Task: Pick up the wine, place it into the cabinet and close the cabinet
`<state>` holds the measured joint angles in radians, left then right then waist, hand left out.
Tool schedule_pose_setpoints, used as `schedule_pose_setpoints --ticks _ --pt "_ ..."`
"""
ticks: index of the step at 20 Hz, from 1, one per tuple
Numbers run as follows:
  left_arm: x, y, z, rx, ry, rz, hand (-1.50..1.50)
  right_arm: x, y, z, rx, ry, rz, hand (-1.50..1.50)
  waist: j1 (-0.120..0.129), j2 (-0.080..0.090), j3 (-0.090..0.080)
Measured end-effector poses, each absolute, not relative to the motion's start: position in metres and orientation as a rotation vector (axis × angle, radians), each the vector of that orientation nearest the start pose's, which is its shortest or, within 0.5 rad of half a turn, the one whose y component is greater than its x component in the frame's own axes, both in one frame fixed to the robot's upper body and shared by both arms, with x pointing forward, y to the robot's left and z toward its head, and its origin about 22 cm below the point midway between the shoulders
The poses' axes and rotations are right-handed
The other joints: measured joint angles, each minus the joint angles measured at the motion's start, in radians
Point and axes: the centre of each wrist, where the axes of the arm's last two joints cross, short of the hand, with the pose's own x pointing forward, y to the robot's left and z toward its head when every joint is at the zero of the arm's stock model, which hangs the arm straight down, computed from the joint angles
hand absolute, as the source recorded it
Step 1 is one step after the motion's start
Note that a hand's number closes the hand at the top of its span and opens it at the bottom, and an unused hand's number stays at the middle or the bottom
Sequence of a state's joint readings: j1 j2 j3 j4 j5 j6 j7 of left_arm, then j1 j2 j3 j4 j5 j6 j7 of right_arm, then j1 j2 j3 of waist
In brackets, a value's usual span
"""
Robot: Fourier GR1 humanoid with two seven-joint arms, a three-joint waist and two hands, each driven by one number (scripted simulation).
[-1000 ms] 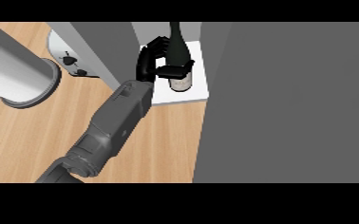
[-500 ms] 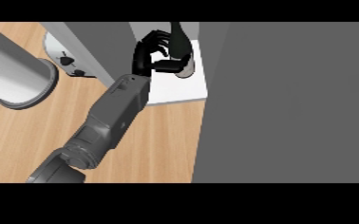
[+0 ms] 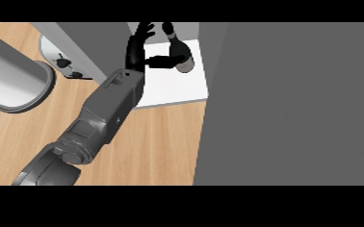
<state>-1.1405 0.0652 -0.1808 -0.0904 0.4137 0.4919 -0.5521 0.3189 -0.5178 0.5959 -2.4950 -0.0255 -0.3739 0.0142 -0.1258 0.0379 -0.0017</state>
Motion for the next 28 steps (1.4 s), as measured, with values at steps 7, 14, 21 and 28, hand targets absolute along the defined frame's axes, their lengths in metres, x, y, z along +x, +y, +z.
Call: schedule_pose_setpoints --ticks 7,14,21,28 --pt "0.440 0.132 0.039 0.313 -1.734 -0.049 -1.50 0.096 -0.193 0.147 0.223 -1.981 0.265 -1.50 -0.002 0.002 -0.001" --pt "0.442 0.122 0.048 0.115 -1.809 0.007 1.50 0.095 -0.193 0.145 0.227 -1.970 0.261 -1.50 0.009 -0.003 -0.002" --pt "0.443 0.101 0.061 -0.097 -1.852 0.018 -1.50 0.094 -0.198 0.146 0.195 -1.959 0.270 -1.50 0.034 -0.015 0.000" --pt "0.443 0.090 0.065 -0.199 -1.836 0.003 -1.50 0.091 -0.201 0.145 0.170 -1.943 0.249 -1.50 0.063 -0.027 0.001"
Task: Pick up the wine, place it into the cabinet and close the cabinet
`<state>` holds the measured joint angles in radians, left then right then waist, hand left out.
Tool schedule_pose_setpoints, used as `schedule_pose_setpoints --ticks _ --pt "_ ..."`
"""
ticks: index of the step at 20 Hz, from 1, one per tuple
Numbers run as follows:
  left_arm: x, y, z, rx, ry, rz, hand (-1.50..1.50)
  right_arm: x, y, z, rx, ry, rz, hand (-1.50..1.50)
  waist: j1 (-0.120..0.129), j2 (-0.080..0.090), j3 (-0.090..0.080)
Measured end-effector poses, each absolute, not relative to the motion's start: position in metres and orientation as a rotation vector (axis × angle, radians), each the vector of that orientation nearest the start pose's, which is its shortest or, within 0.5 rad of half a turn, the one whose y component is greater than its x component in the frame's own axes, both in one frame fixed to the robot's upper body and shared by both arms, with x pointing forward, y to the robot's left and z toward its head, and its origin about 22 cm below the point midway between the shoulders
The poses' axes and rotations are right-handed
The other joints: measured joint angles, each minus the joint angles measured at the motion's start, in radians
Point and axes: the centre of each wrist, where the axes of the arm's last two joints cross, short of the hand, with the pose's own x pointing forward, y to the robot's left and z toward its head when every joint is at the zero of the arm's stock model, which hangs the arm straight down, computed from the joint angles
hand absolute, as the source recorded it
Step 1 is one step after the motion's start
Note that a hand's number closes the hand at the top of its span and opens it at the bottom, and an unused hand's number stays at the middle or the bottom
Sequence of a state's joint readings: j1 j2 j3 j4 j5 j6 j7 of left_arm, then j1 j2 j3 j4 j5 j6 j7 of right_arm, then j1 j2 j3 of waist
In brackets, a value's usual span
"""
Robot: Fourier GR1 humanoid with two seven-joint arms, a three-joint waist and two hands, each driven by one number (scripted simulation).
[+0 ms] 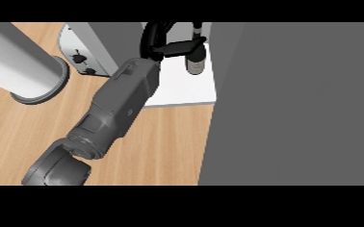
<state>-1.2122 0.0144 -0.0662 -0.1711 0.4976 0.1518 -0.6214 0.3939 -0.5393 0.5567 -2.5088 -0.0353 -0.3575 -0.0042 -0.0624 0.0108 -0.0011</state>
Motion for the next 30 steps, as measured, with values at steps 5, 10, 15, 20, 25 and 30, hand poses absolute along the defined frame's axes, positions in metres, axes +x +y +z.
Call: schedule_pose_setpoints --ticks 5,10,15,20,25,30 --pt "0.439 0.086 0.062 -0.235 -1.832 0.003 -1.50 0.089 -0.201 0.145 0.160 -1.923 0.231 -1.50 0.020 -0.009 0.000" --pt "0.434 0.086 0.056 -0.303 -1.816 0.002 -1.50 0.090 -0.204 0.146 0.127 -1.920 0.233 -1.50 0.029 -0.017 0.000" --pt "0.422 0.086 0.044 -0.381 -1.810 0.008 -1.50 0.091 -0.205 0.146 0.112 -1.914 0.222 -1.50 0.038 -0.024 0.000" --pt "0.405 0.083 0.034 -0.461 -1.785 0.016 -1.50 0.089 -0.207 0.145 0.095 -1.906 0.231 -1.50 0.052 -0.028 0.000" --pt "0.375 0.084 0.014 -0.500 -1.750 0.039 -1.50 0.087 -0.209 0.144 0.085 -1.902 0.227 -1.50 0.063 -0.031 0.001" --pt "0.341 0.086 -0.002 -0.518 -1.736 0.052 -1.50 0.089 -0.211 0.145 0.066 -1.908 0.233 -1.50 0.074 -0.028 0.001"
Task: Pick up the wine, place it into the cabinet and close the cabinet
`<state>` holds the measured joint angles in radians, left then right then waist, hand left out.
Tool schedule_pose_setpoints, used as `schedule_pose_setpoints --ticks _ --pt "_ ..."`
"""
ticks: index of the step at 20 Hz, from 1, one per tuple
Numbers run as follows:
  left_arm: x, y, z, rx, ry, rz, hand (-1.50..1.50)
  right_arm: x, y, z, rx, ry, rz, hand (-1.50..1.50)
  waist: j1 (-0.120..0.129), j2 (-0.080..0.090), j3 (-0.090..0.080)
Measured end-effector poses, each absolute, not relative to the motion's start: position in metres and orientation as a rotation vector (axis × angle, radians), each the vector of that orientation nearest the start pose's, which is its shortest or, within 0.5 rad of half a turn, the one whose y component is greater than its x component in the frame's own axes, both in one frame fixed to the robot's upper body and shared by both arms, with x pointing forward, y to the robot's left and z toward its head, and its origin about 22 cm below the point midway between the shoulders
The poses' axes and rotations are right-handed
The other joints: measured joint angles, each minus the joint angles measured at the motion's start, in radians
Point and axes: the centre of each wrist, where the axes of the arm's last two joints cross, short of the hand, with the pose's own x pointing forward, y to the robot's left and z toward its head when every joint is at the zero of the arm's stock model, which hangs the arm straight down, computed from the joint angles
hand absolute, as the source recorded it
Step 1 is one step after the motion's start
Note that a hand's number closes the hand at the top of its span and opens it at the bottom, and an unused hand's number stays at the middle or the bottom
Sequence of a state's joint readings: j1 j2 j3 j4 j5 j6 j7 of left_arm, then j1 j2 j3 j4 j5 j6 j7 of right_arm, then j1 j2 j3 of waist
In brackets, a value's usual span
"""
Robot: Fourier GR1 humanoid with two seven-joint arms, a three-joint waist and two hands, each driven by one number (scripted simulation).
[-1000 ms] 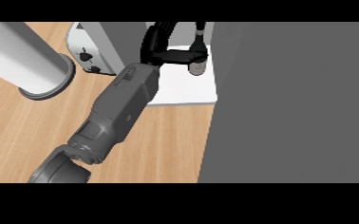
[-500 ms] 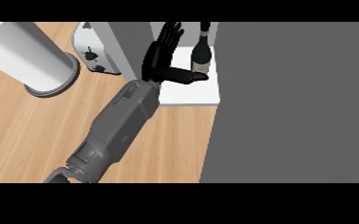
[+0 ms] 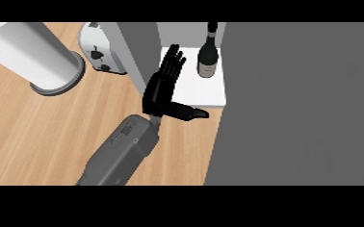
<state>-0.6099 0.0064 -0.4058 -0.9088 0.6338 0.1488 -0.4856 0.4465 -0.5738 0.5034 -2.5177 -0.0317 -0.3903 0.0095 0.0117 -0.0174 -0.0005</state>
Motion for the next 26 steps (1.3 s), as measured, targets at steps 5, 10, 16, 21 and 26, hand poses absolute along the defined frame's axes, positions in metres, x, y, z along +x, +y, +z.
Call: schedule_pose_setpoints --ticks 5,10,16,21,26 --pt "0.307 0.097 -0.008 -0.530 -1.726 0.068 -1.50 0.091 -0.214 0.146 0.046 -1.915 0.244 -1.50 0.001 0.002 0.000" --pt "0.275 0.119 -0.008 -0.547 -1.720 0.105 -1.50 0.092 -0.215 0.148 0.038 -1.907 0.264 -1.50 -0.005 0.006 0.000" --pt "0.251 0.154 -0.011 -0.557 -1.730 0.149 -1.50 0.090 -0.215 0.148 0.076 -1.884 0.354 -1.50 -0.013 0.009 0.000" --pt "0.238 0.185 -0.014 -0.542 -1.755 0.163 -1.50 0.088 -0.213 0.145 0.153 -1.866 0.436 -1.50 -0.014 0.011 0.000" --pt "0.231 0.214 -0.012 -0.500 -1.789 0.161 -1.50 0.081 -0.208 0.141 0.305 -1.785 0.597 1.50 -0.013 0.011 0.000"
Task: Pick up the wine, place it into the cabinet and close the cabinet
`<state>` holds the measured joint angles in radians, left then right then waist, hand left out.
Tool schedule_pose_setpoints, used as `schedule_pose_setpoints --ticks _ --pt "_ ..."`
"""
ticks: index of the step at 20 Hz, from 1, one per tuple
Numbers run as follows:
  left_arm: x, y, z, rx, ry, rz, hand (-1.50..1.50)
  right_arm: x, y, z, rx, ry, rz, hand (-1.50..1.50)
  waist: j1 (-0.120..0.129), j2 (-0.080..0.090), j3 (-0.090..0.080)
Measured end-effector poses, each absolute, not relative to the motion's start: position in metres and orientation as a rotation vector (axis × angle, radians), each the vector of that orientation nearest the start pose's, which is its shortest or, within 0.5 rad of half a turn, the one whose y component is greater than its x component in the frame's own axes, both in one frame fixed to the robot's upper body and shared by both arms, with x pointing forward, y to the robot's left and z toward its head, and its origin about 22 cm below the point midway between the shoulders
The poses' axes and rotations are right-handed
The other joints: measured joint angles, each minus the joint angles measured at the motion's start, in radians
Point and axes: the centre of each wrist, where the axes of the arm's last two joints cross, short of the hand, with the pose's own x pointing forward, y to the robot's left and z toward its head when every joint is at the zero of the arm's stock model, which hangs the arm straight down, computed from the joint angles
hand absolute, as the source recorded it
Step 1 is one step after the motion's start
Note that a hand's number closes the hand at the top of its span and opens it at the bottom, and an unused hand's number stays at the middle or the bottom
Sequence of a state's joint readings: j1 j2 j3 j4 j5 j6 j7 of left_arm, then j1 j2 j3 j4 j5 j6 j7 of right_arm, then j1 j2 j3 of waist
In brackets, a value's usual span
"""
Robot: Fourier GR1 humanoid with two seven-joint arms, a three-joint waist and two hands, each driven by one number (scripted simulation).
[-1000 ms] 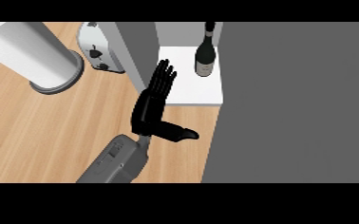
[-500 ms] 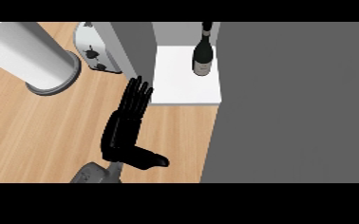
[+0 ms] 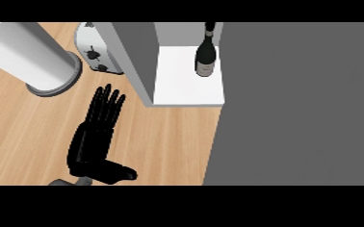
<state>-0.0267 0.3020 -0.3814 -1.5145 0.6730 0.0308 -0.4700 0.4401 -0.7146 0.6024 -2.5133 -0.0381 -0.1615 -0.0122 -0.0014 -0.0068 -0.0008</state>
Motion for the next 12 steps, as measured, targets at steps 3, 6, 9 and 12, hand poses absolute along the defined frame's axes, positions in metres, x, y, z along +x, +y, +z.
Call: schedule_pose_setpoints --ticks 3,6,9,12 --pt "0.222 0.233 -0.011 -0.478 -1.808 0.164 -1.50 0.077 -0.206 0.140 0.371 -1.761 0.656 1.50 0.001 0.000 -0.001" --pt "0.223 0.255 -0.008 -0.441 -1.825 0.164 -1.50 0.077 -0.205 0.139 0.401 -1.752 0.681 1.50 0.000 0.003 -0.001" --pt "0.215 0.273 -0.004 -0.431 -1.830 0.161 -1.50 0.076 -0.200 0.139 0.427 -1.737 0.672 1.50 0.004 0.003 -0.001" --pt "0.219 0.292 0.001 -0.412 -1.839 0.162 -1.50 0.077 -0.197 0.140 0.436 -1.733 0.688 1.50 0.002 0.004 -0.001"
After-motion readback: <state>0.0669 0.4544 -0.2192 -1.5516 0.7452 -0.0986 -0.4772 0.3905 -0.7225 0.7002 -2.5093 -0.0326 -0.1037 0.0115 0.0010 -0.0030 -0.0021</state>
